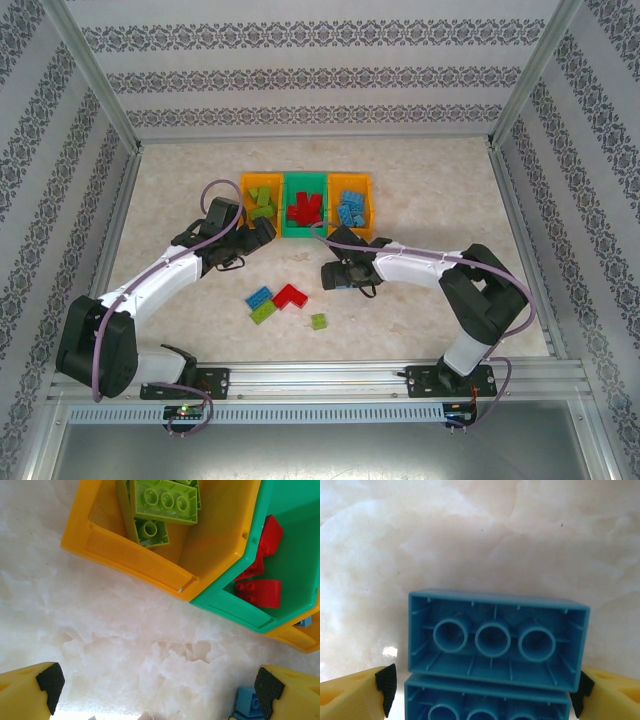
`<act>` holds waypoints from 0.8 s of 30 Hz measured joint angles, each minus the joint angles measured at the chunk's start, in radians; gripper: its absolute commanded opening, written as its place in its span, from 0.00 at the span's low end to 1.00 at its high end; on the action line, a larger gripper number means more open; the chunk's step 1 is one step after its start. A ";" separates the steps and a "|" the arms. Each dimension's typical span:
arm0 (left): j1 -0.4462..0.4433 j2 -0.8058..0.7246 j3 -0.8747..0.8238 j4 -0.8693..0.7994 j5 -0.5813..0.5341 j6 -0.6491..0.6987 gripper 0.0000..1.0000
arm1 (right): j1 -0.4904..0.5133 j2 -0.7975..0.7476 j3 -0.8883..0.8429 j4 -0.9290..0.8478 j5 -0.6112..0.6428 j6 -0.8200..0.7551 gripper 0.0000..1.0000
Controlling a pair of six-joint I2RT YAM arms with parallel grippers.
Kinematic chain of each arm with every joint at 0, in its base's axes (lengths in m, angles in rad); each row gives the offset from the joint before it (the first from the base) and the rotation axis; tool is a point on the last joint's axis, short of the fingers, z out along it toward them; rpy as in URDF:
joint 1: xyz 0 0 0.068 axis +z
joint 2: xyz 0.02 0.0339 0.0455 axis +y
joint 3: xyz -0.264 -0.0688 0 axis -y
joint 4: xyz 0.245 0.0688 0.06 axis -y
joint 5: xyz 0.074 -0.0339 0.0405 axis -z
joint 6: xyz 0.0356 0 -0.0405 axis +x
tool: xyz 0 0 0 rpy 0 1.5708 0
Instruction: Sort the legos into containers by color
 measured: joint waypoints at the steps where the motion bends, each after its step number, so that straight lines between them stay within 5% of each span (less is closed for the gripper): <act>1: 0.000 -0.001 -0.002 -0.001 0.000 0.000 0.99 | 0.006 -0.001 -0.001 -0.002 0.002 0.004 0.89; 12: 0.000 -0.018 -0.014 -0.001 0.000 0.000 0.99 | 0.018 -0.003 -0.010 -0.015 0.043 0.033 0.67; 24: 0.000 -0.026 -0.026 -0.002 -0.003 0.000 0.99 | -0.036 -0.216 -0.014 -0.110 0.033 -0.002 0.61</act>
